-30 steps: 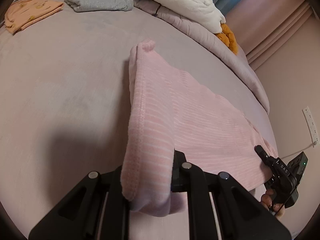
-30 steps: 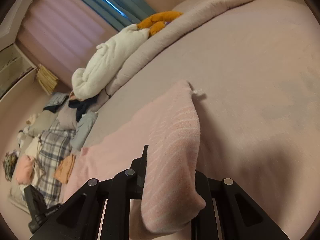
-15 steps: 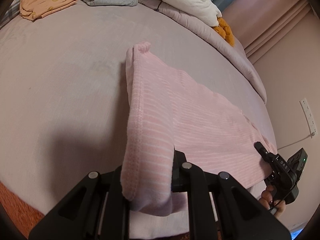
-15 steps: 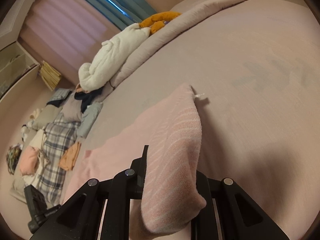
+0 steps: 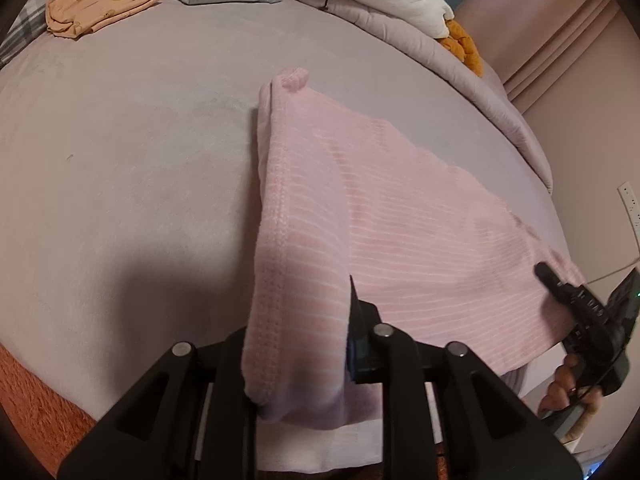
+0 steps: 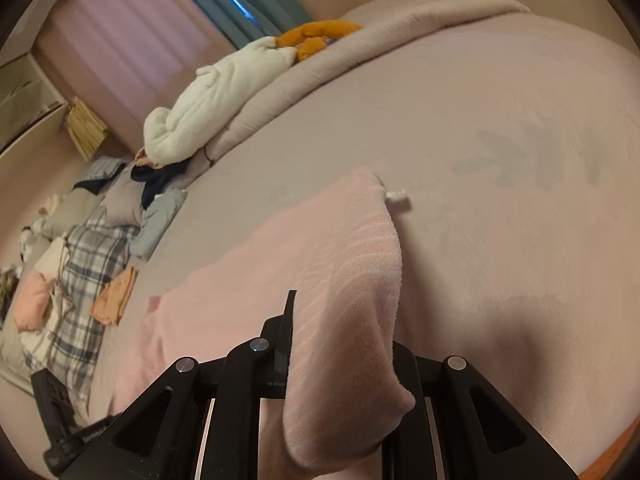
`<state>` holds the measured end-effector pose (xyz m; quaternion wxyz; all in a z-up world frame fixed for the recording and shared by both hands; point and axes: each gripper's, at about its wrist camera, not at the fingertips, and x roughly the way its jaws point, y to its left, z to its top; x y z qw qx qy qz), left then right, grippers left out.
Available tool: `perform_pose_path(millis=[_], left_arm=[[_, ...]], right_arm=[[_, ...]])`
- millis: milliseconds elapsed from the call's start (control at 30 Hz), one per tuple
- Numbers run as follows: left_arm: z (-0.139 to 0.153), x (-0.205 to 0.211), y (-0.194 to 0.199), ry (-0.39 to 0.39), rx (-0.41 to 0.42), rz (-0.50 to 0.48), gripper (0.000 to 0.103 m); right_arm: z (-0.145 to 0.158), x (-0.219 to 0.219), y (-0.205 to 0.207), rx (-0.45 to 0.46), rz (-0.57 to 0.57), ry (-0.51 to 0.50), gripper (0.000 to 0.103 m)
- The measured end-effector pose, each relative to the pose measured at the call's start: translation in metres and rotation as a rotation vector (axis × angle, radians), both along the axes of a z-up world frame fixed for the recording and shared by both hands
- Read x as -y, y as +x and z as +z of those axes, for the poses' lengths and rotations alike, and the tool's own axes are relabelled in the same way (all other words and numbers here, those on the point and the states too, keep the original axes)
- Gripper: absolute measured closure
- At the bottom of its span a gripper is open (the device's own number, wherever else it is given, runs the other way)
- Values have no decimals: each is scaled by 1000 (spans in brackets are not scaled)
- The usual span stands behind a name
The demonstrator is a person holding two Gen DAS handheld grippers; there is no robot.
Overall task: Fold small clothes
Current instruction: 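Grasp the folded shirt's edge with both grippers and lift it, then fold the held edge over onto the shirt with both grippers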
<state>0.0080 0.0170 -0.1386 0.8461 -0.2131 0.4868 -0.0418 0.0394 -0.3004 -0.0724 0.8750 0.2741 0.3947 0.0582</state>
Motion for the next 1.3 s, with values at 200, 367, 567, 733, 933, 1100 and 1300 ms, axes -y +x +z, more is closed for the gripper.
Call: perform_pose_path(millis=[200, 367, 567, 733, 933, 1100, 1300], left_arm=[[6, -3, -3, 4, -7, 9, 74], [11, -6, -10, 4, -3, 5, 71], [20, -13, -20, 6, 12, 25, 61], [34, -24, -28, 47, 68, 64, 53], [35, -29, -31, 39, 68, 74, 53], [36, -28, -28, 26, 66, 71, 52], [45, -22, -25, 21, 94, 39, 45]], right_arm=[[24, -25, 4, 59, 64, -120, 84], [37, -61, 7, 111, 169, -185, 84], [33, -100, 9, 117, 289, -232, 84], [19, -121, 11, 80, 368, -246, 84], [-3, -135, 11, 12, 422, -244, 84], [-1, -133, 8, 17, 433, -267, 84], [6, -124, 7, 19, 434, -229, 83]])
